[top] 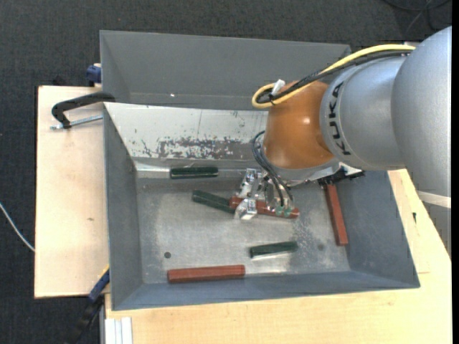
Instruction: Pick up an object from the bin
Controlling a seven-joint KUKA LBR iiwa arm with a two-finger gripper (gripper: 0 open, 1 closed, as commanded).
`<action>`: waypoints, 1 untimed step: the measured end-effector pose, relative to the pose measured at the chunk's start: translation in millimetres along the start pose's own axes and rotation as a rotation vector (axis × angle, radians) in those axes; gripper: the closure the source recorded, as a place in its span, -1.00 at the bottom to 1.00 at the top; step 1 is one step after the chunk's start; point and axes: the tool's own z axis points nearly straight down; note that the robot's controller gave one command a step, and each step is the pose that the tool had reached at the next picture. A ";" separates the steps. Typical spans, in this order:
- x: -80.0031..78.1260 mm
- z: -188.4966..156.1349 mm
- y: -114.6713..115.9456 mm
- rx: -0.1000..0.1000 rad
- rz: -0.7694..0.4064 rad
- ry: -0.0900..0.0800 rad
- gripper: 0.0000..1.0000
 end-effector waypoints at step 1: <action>-0.1 0.0 0.0 0.000 0.000 0.000 1.00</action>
Offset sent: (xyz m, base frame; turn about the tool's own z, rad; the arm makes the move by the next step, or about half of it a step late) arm -0.0036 -0.0229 0.1458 0.0186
